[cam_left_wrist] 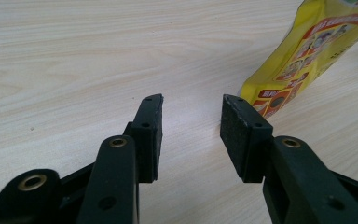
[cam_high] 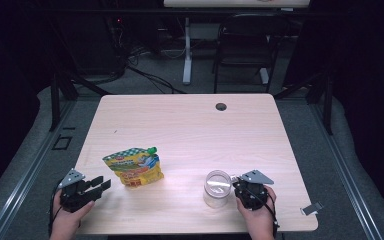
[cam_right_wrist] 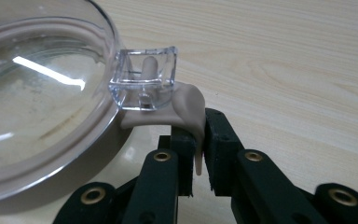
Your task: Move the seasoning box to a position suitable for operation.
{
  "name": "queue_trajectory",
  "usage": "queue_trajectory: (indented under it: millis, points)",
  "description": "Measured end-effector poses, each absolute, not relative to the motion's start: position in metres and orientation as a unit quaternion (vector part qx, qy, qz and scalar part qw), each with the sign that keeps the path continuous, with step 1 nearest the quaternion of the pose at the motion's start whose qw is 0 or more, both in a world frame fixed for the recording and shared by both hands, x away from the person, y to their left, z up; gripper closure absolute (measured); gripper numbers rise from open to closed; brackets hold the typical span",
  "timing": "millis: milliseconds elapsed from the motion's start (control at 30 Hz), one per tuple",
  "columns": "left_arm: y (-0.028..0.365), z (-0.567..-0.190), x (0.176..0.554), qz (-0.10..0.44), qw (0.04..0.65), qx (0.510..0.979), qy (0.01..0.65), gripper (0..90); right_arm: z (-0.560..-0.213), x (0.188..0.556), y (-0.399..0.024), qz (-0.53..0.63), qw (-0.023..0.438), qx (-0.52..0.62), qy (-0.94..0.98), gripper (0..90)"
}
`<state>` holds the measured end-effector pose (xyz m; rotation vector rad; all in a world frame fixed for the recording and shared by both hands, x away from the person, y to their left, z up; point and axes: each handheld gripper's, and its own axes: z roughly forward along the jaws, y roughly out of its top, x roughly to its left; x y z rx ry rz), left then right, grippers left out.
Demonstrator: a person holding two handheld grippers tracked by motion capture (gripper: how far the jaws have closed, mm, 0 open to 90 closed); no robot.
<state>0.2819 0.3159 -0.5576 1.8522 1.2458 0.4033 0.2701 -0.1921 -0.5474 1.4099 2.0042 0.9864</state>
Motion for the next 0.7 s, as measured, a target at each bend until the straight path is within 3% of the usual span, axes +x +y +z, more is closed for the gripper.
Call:
queue_trajectory:
  millis: [233, 700]
  points:
    - [0.316, -0.558, 0.284, 0.160, 0.420, 0.741, 0.498, 59.3, -0.544, 0.258, -0.194, 0.351, 0.267, 0.492, 0.751, 83.7]
    - [0.315, -0.559, 0.291, 0.159, 0.426, 0.737, 0.500, 58.8, -0.541, 0.234, -0.197, 0.350, 0.249, 0.495, 0.755, 79.2]
